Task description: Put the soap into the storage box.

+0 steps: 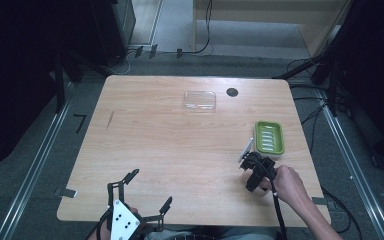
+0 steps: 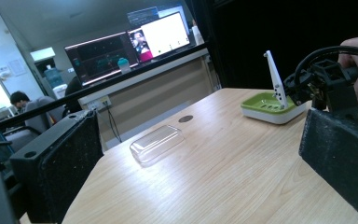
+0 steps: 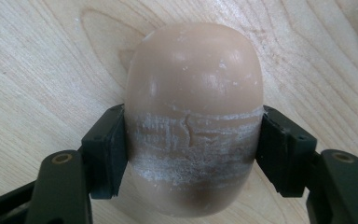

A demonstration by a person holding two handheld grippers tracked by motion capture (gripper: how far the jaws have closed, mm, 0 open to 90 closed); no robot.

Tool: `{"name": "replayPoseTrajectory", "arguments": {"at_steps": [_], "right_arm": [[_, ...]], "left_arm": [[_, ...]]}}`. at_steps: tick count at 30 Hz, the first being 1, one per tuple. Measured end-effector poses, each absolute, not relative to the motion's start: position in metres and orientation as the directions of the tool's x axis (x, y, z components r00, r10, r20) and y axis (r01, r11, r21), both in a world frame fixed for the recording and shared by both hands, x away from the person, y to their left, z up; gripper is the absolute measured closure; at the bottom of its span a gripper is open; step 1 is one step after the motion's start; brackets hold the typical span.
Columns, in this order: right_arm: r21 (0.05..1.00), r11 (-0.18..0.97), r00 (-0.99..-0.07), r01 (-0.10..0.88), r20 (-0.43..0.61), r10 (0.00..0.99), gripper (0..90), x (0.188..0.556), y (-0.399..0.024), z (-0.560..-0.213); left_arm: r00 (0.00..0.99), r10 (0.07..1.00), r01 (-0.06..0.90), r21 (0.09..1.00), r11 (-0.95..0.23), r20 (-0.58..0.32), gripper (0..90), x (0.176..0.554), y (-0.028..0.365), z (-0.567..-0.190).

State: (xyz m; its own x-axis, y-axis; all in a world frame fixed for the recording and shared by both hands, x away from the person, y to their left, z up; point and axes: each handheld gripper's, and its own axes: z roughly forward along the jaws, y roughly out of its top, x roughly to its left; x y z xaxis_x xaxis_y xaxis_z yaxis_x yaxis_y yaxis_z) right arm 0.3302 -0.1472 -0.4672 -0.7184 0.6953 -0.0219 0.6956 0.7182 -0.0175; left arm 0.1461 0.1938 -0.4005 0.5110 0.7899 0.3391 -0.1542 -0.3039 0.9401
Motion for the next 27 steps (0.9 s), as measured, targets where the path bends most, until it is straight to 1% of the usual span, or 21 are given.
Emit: {"name": "replayPoseTrajectory", "arguments": {"at_steps": [11, 15, 27], "right_arm": [[-0.029, 0.716, -0.716, 0.698, -0.021, 0.698, 33.9, 0.329, -0.145, -0.466], [-0.029, 0.716, -0.716, 0.698, -0.039, 0.697, 33.9, 0.328, -0.145, -0.462], [-0.026, 0.702, -0.702, 0.712, -0.052, 0.71, 33.8, 0.331, -0.153, -0.456]], "left_arm": [[0.512, 0.789, -0.155, 0.94, -0.304, 0.339, 0.0, 0.146, 0.194, -0.401], [0.512, 0.79, -0.155, 0.941, -0.301, 0.337, 0.0, 0.146, 0.194, -0.401], [0.512, 0.79, -0.155, 0.941, -0.302, 0.337, 0.0, 0.146, 0.194, -0.4]]}}
